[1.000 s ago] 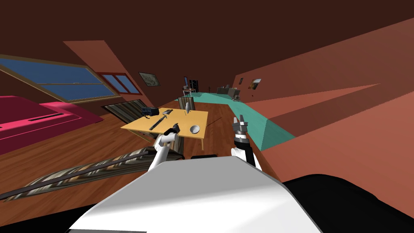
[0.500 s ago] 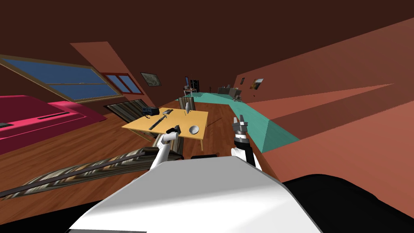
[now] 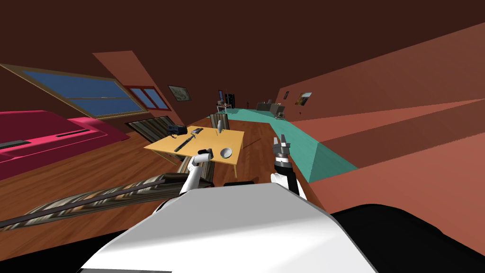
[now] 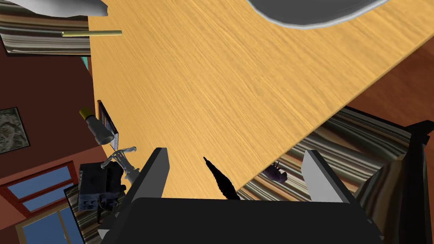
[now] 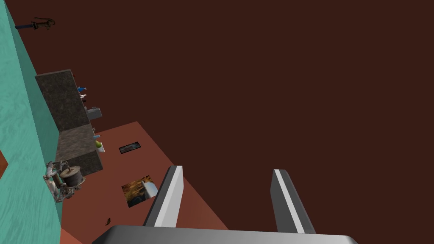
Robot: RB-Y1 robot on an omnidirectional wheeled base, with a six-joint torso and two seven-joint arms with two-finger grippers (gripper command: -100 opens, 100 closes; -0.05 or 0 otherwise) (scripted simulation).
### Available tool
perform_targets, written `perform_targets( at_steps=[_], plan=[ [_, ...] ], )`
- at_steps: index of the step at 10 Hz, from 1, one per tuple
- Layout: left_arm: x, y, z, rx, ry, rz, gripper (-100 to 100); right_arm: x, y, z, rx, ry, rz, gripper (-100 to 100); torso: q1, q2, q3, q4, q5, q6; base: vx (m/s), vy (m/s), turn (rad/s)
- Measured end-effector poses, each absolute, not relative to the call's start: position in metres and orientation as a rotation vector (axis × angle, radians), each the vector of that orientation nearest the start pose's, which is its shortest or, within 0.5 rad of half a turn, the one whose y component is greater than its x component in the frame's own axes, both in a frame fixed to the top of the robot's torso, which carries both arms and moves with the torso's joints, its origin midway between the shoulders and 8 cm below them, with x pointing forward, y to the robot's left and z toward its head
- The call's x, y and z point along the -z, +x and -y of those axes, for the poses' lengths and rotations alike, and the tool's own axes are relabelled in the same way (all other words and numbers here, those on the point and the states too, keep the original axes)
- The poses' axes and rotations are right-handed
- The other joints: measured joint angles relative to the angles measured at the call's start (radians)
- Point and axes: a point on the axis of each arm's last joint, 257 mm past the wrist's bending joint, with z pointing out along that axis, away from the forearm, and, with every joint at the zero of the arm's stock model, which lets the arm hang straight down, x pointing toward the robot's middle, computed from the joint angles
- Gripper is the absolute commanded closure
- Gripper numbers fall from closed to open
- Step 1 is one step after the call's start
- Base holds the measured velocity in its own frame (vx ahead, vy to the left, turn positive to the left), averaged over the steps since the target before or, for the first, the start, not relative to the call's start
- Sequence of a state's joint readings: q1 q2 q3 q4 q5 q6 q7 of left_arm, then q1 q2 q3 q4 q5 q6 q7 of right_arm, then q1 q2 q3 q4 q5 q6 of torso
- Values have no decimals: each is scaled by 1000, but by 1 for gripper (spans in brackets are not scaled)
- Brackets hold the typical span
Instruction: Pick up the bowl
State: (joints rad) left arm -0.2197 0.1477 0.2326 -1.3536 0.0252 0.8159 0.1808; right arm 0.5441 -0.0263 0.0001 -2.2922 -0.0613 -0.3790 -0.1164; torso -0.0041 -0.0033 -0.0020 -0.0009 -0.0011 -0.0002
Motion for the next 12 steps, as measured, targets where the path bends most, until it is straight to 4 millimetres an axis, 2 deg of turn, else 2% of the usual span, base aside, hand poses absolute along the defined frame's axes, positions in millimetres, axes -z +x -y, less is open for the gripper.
perform_targets(
  at_steps=[4,8,12],
  plan=[
    [417,503,-340,557,-2109,-1510,-100,9,356,292,-1395,850,-659,0,1,0,0,0,0,0,41,-72,78],
    [441,490,-310,489,-2197,-1598,-100,9,356,292,-1395,850,-659,0,0,0,0,0,0,0,40,-65,55],
    [463,477,-250,460,-2282,-1711,-100,9,356,292,-1395,850,-659,0,1,1,0,0,0,0,31,-59,43]
  ],
)
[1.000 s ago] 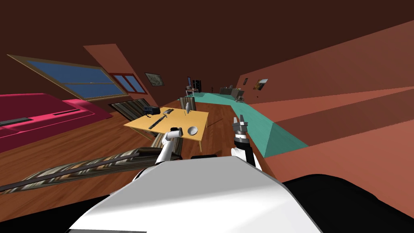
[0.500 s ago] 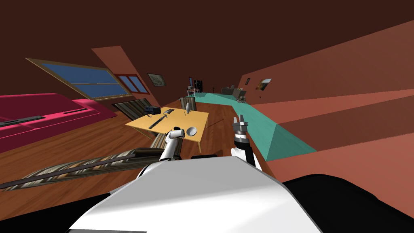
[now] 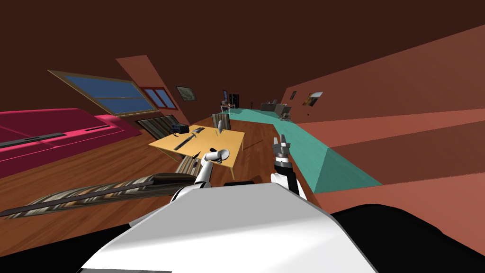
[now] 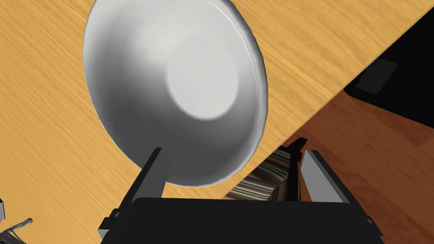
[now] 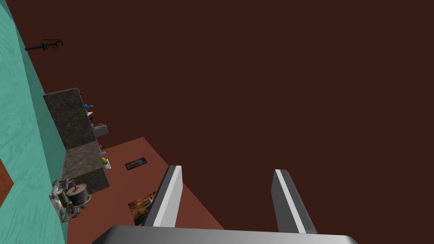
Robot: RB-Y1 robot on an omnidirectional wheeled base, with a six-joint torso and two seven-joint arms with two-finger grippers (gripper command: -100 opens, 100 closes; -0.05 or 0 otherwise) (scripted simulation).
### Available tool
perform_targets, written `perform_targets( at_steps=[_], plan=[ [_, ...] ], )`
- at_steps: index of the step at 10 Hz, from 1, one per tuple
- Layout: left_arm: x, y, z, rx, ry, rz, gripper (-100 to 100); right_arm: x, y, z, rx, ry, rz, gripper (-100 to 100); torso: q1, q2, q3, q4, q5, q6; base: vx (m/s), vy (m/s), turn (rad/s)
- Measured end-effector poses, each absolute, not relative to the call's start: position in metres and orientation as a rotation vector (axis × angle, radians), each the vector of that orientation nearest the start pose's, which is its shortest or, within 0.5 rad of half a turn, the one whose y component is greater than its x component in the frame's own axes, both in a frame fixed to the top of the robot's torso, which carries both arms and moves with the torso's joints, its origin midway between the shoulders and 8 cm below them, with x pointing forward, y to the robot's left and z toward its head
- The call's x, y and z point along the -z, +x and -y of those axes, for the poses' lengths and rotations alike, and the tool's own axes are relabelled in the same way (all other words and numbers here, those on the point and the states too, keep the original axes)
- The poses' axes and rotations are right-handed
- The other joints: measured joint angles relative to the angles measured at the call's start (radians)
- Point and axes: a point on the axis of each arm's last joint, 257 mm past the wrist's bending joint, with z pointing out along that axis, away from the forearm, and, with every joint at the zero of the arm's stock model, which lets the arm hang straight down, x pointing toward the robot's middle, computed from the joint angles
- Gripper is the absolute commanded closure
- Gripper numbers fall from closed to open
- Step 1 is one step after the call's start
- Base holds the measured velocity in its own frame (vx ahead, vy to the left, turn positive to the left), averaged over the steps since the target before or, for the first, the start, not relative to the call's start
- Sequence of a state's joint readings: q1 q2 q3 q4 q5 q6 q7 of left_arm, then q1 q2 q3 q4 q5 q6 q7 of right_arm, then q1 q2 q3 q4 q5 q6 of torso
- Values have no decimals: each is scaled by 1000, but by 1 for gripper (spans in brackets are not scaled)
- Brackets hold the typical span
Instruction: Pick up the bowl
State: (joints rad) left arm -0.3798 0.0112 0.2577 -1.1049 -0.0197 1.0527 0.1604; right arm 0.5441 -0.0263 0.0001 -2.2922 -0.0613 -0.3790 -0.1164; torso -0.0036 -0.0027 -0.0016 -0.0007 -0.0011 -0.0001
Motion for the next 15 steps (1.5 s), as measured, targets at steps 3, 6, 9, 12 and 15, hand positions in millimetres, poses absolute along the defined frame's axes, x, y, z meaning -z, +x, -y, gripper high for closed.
perform_targets(
  at_steps=[3,6,9,12,15],
  plan=[
    [465,472,-237,464,-2296,-1733,-100,9,356,292,-1395,849,-659,0,4,2,1,0,1,0,13,-5,4],
    [477,466,-235,463,-2296,-1736,-100,9,356,292,-1395,850,-659,0,4,-1,0,0,1,0,46,-2,5],
    [482,464,-235,465,-2294,-1736,100,9,356,292,-1395,849,-659,0,5,2,1,0,1,0,7,-1,1],
    [483,464,-235,463,-2292,-1739,100,9,356,292,-1395,849,-659,0,5,2,1,1,1,-1,0,0,0],
    [478,467,-235,465,-2292,-1736,100,9,356,292,-1395,849,-659,0,5,4,3,2,1,-1,-35,0,-4]
  ],
)
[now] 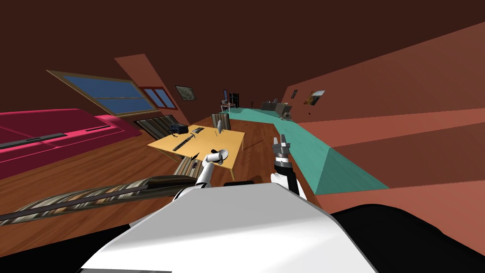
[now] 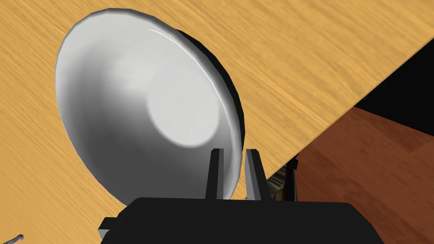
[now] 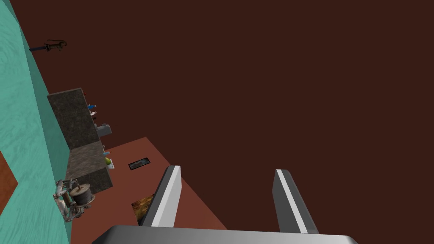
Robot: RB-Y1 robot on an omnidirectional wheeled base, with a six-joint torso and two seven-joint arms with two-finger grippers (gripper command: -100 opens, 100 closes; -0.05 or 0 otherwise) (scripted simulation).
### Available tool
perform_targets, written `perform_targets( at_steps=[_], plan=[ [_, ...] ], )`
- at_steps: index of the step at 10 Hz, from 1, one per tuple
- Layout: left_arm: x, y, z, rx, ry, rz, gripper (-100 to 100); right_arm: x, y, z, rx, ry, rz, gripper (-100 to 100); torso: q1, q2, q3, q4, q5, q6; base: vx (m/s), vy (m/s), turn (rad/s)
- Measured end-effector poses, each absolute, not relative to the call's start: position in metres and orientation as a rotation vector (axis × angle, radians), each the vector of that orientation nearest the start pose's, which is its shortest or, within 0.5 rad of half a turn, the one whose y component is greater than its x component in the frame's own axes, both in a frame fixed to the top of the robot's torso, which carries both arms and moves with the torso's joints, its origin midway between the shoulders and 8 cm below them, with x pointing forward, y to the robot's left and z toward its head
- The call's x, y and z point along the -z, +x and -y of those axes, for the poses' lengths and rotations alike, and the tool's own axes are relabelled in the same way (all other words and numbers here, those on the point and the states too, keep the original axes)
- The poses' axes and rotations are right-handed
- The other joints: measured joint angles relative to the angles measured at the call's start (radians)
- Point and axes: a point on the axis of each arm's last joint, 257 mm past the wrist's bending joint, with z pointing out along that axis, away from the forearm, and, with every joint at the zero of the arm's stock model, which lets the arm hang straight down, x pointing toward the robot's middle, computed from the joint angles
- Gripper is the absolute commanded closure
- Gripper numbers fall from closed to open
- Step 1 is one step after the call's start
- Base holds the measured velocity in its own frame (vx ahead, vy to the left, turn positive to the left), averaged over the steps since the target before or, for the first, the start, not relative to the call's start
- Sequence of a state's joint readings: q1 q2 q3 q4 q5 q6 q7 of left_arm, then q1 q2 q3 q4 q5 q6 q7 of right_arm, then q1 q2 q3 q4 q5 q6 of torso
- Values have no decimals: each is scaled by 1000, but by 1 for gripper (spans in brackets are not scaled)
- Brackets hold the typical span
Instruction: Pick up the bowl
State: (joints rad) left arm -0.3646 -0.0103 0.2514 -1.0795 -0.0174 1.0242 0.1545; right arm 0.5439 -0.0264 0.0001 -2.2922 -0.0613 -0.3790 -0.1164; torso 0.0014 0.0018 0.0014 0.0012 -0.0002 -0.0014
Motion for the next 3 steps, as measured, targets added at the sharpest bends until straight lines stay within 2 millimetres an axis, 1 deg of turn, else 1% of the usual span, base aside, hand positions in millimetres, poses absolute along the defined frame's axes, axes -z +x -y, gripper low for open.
perform_targets(
  at_steps=[1,2,3],
  plan=[
    [472,469,-236,466,-2292,-1734,100,9,356,292,-1396,849,-659,0,0,2,1,0,0,0,-63,1,-4],
    [468,472,-237,465,-2294,-1733,100,9,356,292,-1396,849,-659,0,0,3,2,1,0,0,-25,2,-2],
    [467,471,-237,463,-2296,-1735,0,9,356,292,-1395,849,-659,0,0,1,1,1,0,0,-5,0,0]
  ],
)
